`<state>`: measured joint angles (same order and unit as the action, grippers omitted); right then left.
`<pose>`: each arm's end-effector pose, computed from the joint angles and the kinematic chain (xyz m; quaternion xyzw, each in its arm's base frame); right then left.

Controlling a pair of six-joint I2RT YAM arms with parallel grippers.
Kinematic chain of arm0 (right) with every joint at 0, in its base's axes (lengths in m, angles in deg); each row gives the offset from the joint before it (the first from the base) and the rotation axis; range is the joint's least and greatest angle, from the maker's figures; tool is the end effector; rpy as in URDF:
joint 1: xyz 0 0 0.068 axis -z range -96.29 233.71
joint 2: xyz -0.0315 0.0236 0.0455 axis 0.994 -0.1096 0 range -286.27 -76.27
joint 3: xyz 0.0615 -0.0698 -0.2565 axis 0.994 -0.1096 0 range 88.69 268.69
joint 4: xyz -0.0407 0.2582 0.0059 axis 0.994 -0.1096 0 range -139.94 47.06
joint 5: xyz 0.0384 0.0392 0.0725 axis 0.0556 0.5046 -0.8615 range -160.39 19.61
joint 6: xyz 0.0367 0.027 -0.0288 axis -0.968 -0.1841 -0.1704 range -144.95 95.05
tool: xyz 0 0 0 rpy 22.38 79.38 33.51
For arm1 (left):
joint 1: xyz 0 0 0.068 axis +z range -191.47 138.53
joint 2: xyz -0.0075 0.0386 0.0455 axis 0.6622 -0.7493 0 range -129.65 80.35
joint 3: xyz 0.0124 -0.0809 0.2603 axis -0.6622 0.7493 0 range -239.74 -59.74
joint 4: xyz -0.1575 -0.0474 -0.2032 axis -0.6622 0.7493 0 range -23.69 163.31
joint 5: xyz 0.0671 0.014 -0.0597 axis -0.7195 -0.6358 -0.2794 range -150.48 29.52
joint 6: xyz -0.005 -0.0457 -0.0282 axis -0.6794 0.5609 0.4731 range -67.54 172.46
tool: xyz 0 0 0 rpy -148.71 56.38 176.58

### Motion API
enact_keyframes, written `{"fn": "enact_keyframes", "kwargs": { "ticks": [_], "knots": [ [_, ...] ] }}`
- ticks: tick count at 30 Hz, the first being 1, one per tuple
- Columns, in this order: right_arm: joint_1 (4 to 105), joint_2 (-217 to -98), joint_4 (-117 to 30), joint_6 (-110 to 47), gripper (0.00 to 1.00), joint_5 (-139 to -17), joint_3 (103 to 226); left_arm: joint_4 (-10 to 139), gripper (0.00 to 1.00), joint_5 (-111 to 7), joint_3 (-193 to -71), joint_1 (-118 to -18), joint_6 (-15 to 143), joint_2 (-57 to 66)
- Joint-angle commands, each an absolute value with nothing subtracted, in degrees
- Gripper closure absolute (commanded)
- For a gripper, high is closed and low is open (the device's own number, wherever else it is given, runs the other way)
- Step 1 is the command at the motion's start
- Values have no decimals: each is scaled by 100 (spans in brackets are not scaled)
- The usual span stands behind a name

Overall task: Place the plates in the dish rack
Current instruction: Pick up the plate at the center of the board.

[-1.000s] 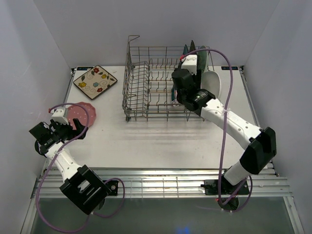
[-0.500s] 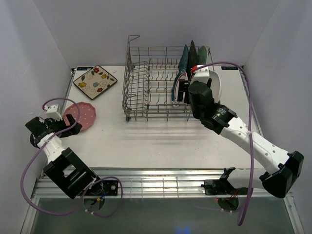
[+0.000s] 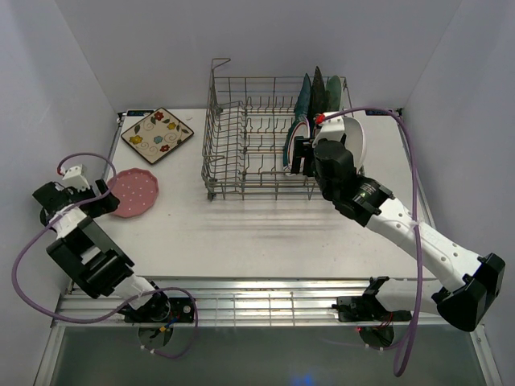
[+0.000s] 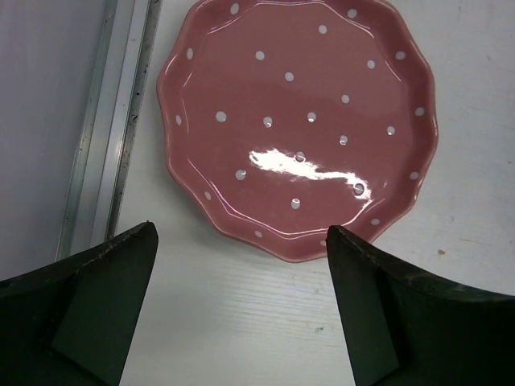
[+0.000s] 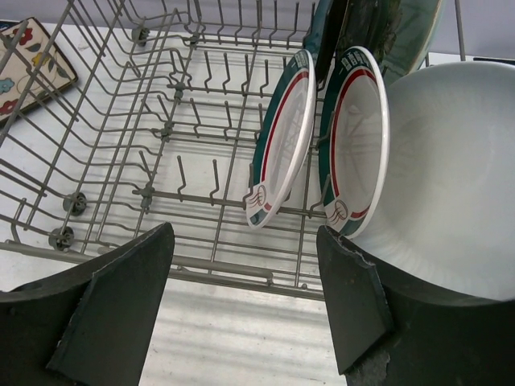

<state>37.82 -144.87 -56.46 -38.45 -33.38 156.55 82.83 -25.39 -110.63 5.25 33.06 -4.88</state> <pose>0.2024 0.1780 0.3910 -0.0217 0.7732 0.0707 0.6298 0.2200 0.2037 0.2080 -0.1140 0.8968 -0.0638 0.4226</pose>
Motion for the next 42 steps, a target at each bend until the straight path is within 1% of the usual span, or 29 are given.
{"fn": "enact_keyframes", "kwargs": {
  "ticks": [1,9,11,16,20,21,22,24,27,28,30,31,32,40,41,42],
  "knots": [
    [3748,-14289,-5296,-3901,23,-3479,15593,8082,5,-2664,-11361,547,3418,-727],
    [3713,-14227,-5199,-3901,24,-3638,15584,7748,9,-2752,-11458,476,3576,-1202],
    [3713,-14227,-5190,-3901,24,-3664,15593,7686,14,-2813,-11424,380,3567,-1334],
    [3695,-14227,-5173,-3901,24,-3699,15584,7475,18,-3139,-11379,169,3576,-1554],
    [3695,-14245,-5164,-3893,24,-3726,15576,7405,24,-3218,-11450,81,3637,-1834],
    [3695,-14236,-5155,-3893,24,-3726,15576,7387,28,-3235,-11450,63,3638,-1870],
    [3695,-14236,-5155,-3893,24,-3726,15558,7361,31,-3244,-11432,55,3646,-1897],
    [3695,-14219,-5146,-3901,24,-3726,15540,7264,33,-3314,-11371,19,3655,-1941],
    [3686,-14184,-5129,-3893,24,-3743,15514,7159,39,-3376,-11309,-33,3646,-1985],
    [3686,-14192,-5120,-3901,24,-3752,15514,7159,43,-3394,-11300,-60,3638,-1993],
    [3686,-14184,-5111,-3893,24,-3769,15505,7141,49,-3411,-11274,-121,3629,-2002],
    [3686,-14184,-5111,-3893,24,-3770,15514,7141,56,-3411,-11256,-139,3620,-1985],
    [3686,-14192,-5111,-3893,24,-3770,15497,7124,58,-3411,-11248,-174,3629,-1976],
    [3686,-14210,-5067,-3901,24,-3813,15461,7071,70,-3438,-11116,-437,3541,-1783],
    [3686,-14210,-5067,-3901,24,-3831,15461,7071,73,-3429,-11081,-455,3480,-1757],
    [3686,-14210,-5058,-3910,25,-3857,15461,7080,78,-3420,-11072,-490,3436,-1748]
  ]
}}
